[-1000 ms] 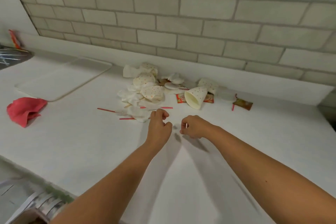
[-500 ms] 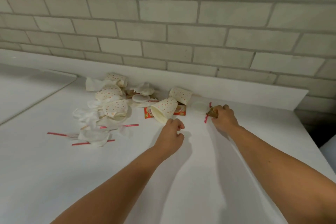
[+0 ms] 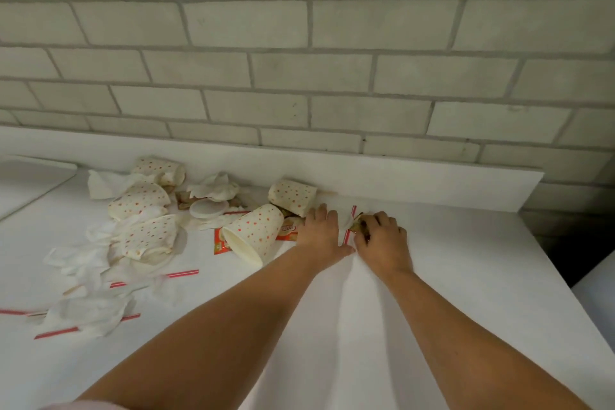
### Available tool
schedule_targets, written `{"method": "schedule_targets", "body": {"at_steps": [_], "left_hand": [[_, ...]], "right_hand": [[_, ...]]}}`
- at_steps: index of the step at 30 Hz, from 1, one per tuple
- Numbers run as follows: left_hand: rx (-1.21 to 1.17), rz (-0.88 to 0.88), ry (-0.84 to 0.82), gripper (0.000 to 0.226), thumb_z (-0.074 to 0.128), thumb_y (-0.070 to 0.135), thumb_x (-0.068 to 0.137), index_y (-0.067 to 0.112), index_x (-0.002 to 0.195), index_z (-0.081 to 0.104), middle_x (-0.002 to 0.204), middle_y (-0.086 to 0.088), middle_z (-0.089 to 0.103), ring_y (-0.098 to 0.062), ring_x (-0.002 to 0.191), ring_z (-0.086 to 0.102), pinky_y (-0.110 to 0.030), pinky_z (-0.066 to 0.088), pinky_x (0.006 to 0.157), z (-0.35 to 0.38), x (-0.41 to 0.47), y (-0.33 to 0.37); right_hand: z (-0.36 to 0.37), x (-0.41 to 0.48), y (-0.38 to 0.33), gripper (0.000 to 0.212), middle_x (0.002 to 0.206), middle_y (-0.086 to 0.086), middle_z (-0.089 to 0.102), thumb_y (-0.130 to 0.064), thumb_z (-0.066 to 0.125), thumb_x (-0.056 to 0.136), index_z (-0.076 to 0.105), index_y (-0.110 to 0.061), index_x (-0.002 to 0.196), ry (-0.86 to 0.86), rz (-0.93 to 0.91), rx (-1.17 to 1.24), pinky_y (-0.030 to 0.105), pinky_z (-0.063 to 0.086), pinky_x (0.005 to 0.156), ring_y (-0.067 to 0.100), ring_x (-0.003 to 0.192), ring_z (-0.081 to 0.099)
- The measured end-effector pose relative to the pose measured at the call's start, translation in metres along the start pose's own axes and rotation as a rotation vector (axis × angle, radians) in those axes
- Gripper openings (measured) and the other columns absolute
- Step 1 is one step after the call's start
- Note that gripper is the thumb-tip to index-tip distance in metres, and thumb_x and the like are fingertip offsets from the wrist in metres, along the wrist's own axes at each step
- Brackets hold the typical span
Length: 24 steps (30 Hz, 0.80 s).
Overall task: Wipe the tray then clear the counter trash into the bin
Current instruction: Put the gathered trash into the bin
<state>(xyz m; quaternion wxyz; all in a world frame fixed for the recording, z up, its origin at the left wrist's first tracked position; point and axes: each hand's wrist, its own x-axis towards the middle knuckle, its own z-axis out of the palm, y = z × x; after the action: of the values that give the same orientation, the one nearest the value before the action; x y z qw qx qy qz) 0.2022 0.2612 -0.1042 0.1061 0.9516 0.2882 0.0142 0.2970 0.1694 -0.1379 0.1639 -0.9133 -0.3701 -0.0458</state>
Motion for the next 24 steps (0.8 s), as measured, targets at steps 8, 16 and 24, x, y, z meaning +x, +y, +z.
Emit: {"method": "schedule_targets", "body": {"at_steps": [8,16,24], "left_hand": [[0.313,0.083,-0.119,0.027,0.045,0.018,0.093,0.008,0.117,0.052,0.117,-0.012,0.053,-0.027,0.105,0.054,-0.032,0.046,0.081,-0.008,0.036,0.017],[0.325,0.175,-0.067,0.030,0.044,0.006,0.090,0.007,0.119,0.047,0.118,-0.012,0.048,-0.027,0.108,0.050,-0.030,0.043,0.085,-0.005,0.034,0.011],[0.011,-0.005,-0.212,0.031,0.055,0.043,0.084,0.015,0.087,0.066,0.127,-0.010,0.037,-0.032,0.125,0.028,-0.042,0.035,0.099,-0.013,0.024,0.001]], "right_hand": [[-0.004,0.000,-0.002,0.054,0.125,0.012,0.046,-0.035,0.043,0.091,0.034,-0.011,0.139,0.047,0.252,0.004,0.037,0.031,0.088,0.028,0.116,0.040],[-0.006,0.003,-0.003,0.053,0.124,0.010,0.047,-0.041,0.038,0.089,0.041,-0.015,0.135,0.024,0.301,0.000,0.037,0.031,0.089,0.028,0.115,0.041],[-0.005,0.007,-0.002,0.045,0.118,0.008,0.047,-0.044,0.047,0.087,0.054,-0.010,0.115,0.092,0.345,0.030,0.036,0.032,0.086,0.027,0.109,0.042]]}}
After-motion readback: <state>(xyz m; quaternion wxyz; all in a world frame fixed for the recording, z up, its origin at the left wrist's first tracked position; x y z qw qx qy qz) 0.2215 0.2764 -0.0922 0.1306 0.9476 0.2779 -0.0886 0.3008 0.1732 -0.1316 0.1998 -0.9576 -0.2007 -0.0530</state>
